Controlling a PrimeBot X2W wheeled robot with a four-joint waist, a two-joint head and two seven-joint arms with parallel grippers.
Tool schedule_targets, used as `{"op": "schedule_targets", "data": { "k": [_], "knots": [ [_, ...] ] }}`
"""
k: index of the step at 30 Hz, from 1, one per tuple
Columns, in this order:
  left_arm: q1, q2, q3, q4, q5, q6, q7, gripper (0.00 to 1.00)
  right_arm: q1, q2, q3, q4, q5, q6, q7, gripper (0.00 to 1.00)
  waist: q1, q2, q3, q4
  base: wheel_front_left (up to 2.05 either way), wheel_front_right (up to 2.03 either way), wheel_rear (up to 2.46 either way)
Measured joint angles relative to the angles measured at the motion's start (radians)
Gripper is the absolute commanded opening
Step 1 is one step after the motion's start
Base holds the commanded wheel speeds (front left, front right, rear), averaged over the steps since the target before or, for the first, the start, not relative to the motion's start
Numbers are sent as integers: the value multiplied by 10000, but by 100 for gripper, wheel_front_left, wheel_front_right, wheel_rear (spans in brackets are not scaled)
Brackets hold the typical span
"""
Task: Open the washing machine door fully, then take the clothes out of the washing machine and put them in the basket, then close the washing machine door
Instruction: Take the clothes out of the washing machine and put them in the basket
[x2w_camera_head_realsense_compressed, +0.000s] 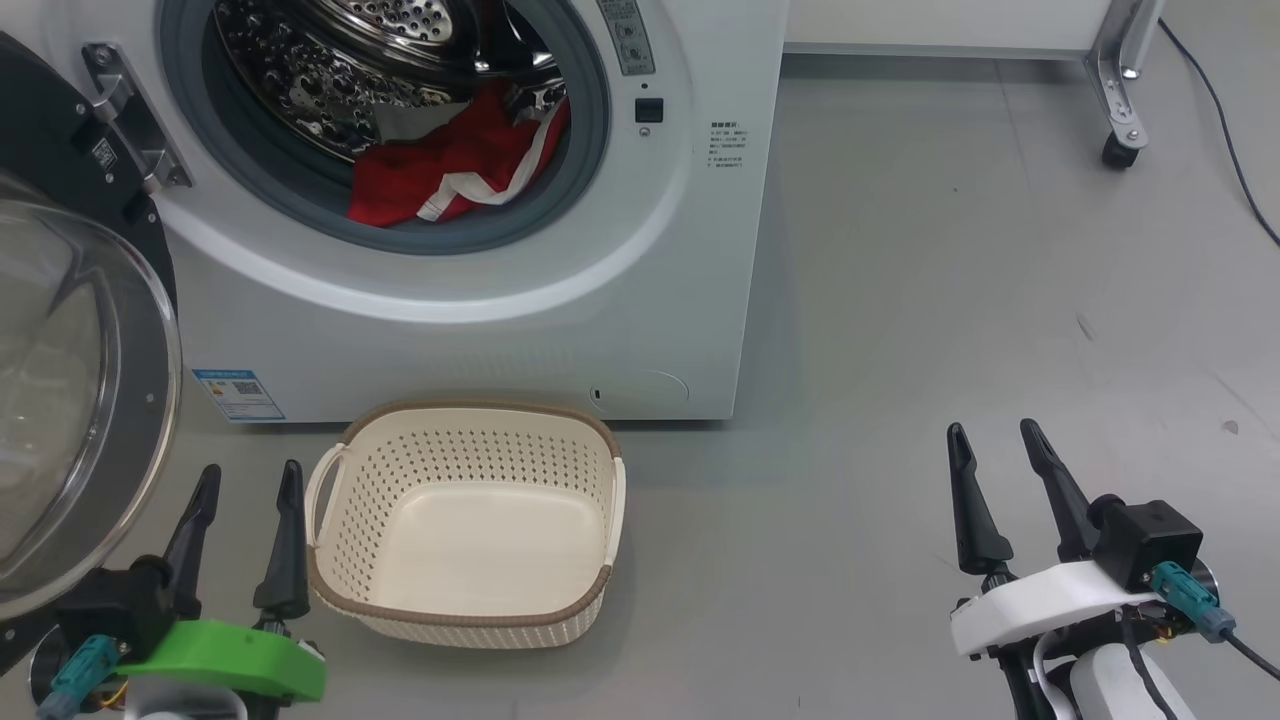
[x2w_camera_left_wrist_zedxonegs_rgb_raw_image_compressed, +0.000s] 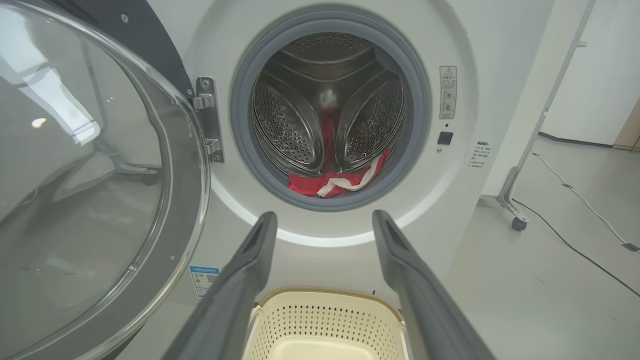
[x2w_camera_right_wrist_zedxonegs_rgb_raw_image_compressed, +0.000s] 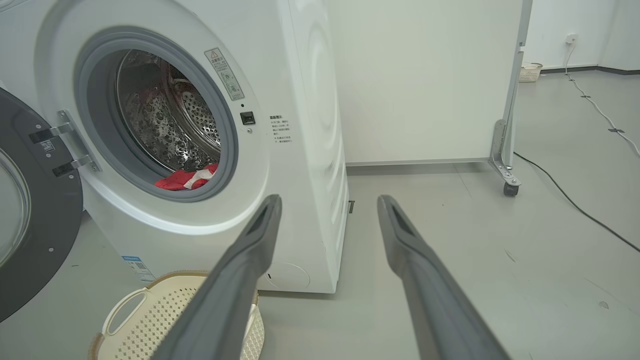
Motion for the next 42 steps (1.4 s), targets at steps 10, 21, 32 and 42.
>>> {"op": "schedule_targets", "data": {
  "k": [10, 21, 32, 42],
  "knots": [
    [2, -4, -71, 8, 2, 0, 0, 100, 0, 19, 0, 19, 0, 2, 0, 100, 0, 0, -31, 23, 105, -105, 0],
    [6, -10, -230, 10, 2, 0, 0, 100, 0, 46, 0, 33, 0, 2, 0, 100, 0, 0, -66, 2, 61, -61, 0],
    [8, -19, -362, 71, 2, 0, 0, 100, 0, 71, 4, 67, 0, 2, 0, 100, 0, 0, -74, -19, 19, -19, 0],
    [14, -8, -472, 121, 4, 0, 0, 100, 0, 79, 52, 96, 0, 2, 0, 100, 0, 0, -114, -44, 0, 0, 0]
  ]
}}
